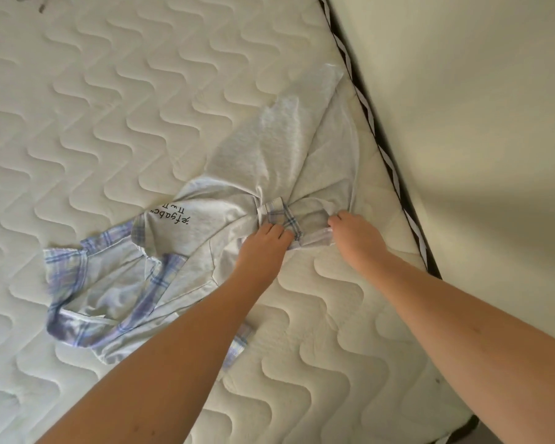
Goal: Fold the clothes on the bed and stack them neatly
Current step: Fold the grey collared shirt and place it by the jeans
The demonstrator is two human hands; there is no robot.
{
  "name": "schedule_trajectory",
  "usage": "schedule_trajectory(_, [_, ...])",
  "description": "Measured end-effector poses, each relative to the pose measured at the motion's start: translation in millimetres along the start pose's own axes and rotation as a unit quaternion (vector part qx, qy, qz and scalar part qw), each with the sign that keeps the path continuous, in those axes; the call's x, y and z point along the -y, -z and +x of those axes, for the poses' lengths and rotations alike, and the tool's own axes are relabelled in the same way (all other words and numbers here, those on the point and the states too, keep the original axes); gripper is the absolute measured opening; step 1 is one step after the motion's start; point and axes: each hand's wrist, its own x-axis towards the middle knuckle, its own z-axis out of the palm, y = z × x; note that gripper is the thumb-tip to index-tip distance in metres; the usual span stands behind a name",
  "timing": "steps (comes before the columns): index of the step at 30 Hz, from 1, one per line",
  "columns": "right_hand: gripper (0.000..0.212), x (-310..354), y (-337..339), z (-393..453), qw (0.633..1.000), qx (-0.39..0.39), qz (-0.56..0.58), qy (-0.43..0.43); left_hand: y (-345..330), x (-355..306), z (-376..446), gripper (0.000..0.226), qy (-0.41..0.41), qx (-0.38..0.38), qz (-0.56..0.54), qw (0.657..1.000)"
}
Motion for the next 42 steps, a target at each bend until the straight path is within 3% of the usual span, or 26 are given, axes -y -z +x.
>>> schedule_trajectory(5, [0.019,56.5,-22.3,-40.0,0.994,0.085,0.051,0.046,4.4,30.9,-66.0,0.025,-0.018,-0.024,-0.013,0.999])
schedule_trajectory(13, [0.021,178.4,-70.3,-115.6,0.976,0.08,0.201,0.032,3.3,94.4,-178.3,0.022,-0.055,-0.096,-0.027,0.994])
schedule_trajectory(17, [0.021,238.7,-76.1,-133.6,0.969,0.088,0.227,0.034,6.0,127.3,-233.4,0.031,-0.042,-0.119,-0.033,0.991])
schedule_trajectory(19, [0.022,268.2,-75.3,-141.6,0.965,0.095,0.239,0.047,5.2,143.9,-262.6,0.026,-0.011,-0.139,-0.028,0.99])
schedule_trajectory(22, [0.027,303.8,-72.2,-153.8,0.956,0.108,0.262,0.08,3.7,161.0,-302.9,0.027,0.106,-0.159,-0.057,0.98])
schedule_trajectory(26, [0.035,317.2,-63.6,-170.2,0.945,0.116,0.292,0.089,-7.8,150.8,-333.5,0.066,0.212,-0.082,-0.138,0.964])
schedule_trajectory(28, [0.033,308.9,-59.0,-172.6,0.954,0.071,0.285,0.068,-15.6,133.4,-340.6,0.067,0.237,-0.084,-0.17,0.953])
schedule_trajectory(31, [0.034,282.7,-51.5,-166.7,0.966,0.018,0.255,0.024,-25.7,97.5,-342.2,0.054,0.329,-0.157,-0.257,0.895])
schedule_trajectory(34, [0.045,248.7,-47.3,-151.5,0.979,-0.037,0.201,-0.009,-35.7,68.6,-336.8,0.065,0.475,-0.165,-0.407,0.762])
schedule_trajectory(37, [0.063,214.8,-45.9,-126.7,0.985,-0.1,0.134,-0.034,-49.5,52.4,-328.9,0.072,0.546,-0.108,-0.526,0.643])
schedule_trajectory(39, [0.075,191.1,-46.1,-107.0,0.99,-0.101,0.066,-0.07,-58.8,46.2,-324.1,0.069,0.557,-0.064,-0.536,0.631])
schedule_trajectory(42, [0.076,157.1,-48.1,-81.4,0.991,-0.063,0.009,-0.117,-69.6,45.8,-319.9,0.062,0.581,-0.027,-0.458,0.672])
